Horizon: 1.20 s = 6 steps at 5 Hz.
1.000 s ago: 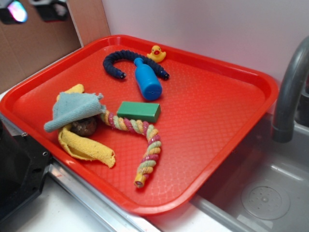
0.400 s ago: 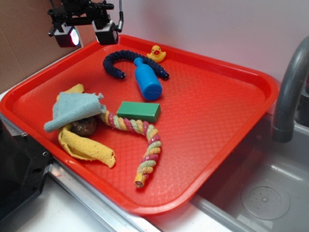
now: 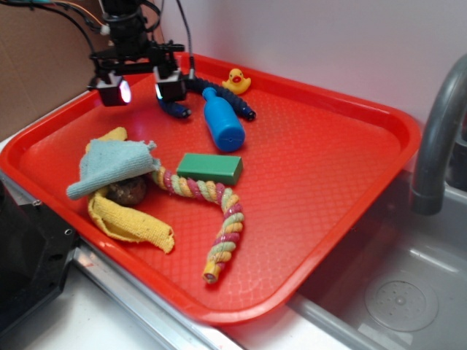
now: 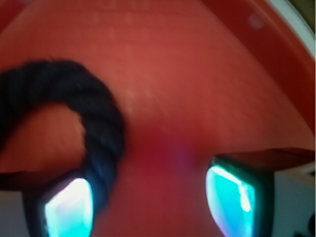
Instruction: Grab the blue rope.
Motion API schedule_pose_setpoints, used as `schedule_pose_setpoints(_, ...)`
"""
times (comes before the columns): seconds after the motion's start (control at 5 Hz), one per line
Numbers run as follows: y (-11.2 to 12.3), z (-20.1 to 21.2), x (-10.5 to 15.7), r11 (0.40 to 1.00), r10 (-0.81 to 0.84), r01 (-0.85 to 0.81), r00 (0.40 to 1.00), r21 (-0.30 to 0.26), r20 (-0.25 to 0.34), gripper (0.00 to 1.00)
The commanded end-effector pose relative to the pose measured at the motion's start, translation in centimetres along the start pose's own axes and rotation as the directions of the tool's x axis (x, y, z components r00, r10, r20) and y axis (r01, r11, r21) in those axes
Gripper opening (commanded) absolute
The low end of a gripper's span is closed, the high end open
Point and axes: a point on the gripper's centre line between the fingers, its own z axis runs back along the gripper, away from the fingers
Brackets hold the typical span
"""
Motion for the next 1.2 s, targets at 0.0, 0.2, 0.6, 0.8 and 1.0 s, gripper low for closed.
schedule_pose_setpoints(0.0, 0.3, 0.3, -0.7, 0.997, -0.049, 0.050, 0.999, 0.061, -0.018, 0.67)
schedule_pose_setpoints(0.2, 1.2, 2.6, -1.8, 0.989, -0.137, 0.139, 0.990, 0.056, -0.040, 0.00)
schedule_pose_setpoints(0.6, 3.1, 10.8, -6.7, 0.892, -0.447, 0.451, 0.880, 0.012, 0.164, 0.00)
schedule_pose_setpoints(0.8, 3.1, 15.9, -7.4, 0.918, -0.394, 0.397, 0.905, 0.018, 0.161, 0.00)
schedule_pose_setpoints(1.0, 3.7, 13.6, -5.3, 0.942, -0.335, 0.333, 0.926, 0.044, 0.174, 1.00)
